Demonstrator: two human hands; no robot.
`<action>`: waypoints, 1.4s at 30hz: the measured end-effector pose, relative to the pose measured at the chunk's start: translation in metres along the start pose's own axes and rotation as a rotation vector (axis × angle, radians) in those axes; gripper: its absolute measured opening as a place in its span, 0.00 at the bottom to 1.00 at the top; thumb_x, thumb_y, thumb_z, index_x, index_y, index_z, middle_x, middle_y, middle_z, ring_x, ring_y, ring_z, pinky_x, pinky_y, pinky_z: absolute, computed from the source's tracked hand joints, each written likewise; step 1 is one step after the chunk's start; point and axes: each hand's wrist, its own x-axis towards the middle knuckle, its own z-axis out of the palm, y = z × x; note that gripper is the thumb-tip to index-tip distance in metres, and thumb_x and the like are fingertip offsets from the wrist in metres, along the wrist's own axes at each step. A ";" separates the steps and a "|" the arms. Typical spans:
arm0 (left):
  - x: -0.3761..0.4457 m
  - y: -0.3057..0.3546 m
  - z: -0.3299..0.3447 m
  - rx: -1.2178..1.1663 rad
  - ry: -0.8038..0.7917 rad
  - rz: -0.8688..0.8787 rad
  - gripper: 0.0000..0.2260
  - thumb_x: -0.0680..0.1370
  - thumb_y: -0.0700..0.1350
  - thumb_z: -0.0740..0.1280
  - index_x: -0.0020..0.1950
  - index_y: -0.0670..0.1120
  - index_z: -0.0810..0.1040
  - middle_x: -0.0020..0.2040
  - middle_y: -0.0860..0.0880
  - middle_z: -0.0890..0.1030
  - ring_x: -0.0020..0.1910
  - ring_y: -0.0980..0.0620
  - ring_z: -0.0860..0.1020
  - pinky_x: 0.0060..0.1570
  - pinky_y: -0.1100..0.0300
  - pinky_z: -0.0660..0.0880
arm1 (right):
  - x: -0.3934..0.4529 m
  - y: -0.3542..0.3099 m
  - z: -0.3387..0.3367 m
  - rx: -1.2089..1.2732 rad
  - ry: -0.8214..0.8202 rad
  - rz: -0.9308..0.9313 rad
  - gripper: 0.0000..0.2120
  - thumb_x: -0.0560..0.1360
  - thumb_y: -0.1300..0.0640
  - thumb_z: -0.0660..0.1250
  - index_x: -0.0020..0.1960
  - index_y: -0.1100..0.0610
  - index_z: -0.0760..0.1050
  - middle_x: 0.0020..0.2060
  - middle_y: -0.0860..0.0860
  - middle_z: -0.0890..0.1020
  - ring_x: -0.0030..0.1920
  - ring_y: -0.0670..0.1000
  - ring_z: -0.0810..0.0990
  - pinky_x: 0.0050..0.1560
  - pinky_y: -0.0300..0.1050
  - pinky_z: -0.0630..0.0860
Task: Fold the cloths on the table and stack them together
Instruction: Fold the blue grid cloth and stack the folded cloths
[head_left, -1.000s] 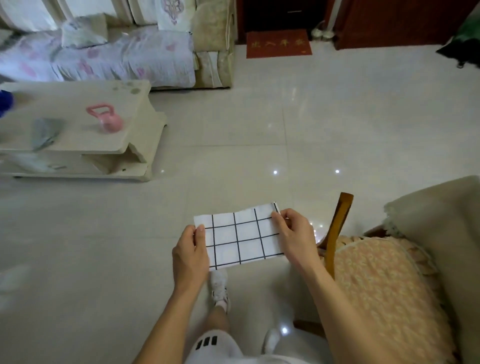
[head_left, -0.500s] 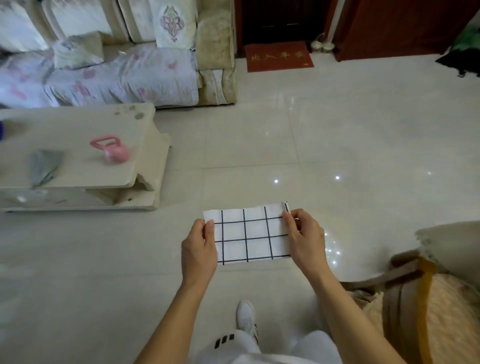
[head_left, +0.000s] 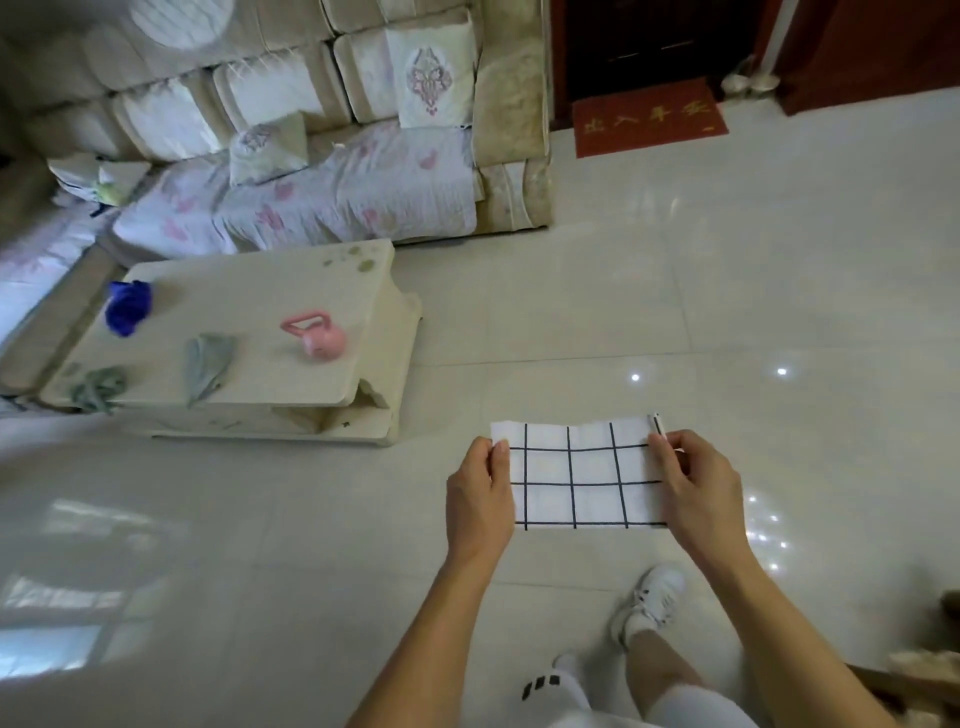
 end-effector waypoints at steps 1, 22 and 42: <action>0.008 0.006 0.009 0.002 -0.001 0.010 0.17 0.84 0.49 0.59 0.35 0.50 0.61 0.26 0.53 0.65 0.27 0.55 0.65 0.28 0.61 0.59 | 0.011 0.003 -0.004 0.009 0.000 0.010 0.11 0.82 0.52 0.62 0.44 0.55 0.77 0.34 0.52 0.80 0.36 0.49 0.76 0.33 0.33 0.68; 0.125 0.234 0.247 0.002 -0.167 0.256 0.17 0.83 0.48 0.61 0.36 0.44 0.64 0.28 0.51 0.64 0.28 0.54 0.63 0.31 0.57 0.61 | 0.224 0.052 -0.213 0.194 0.356 0.139 0.11 0.81 0.51 0.64 0.42 0.54 0.76 0.32 0.55 0.79 0.31 0.46 0.70 0.34 0.40 0.67; 0.172 0.409 0.499 -0.085 -0.839 0.555 0.18 0.83 0.48 0.61 0.35 0.49 0.62 0.28 0.54 0.62 0.27 0.56 0.62 0.30 0.57 0.59 | 0.306 0.137 -0.371 0.083 0.958 0.442 0.10 0.82 0.52 0.64 0.44 0.55 0.77 0.28 0.45 0.74 0.32 0.42 0.72 0.37 0.46 0.68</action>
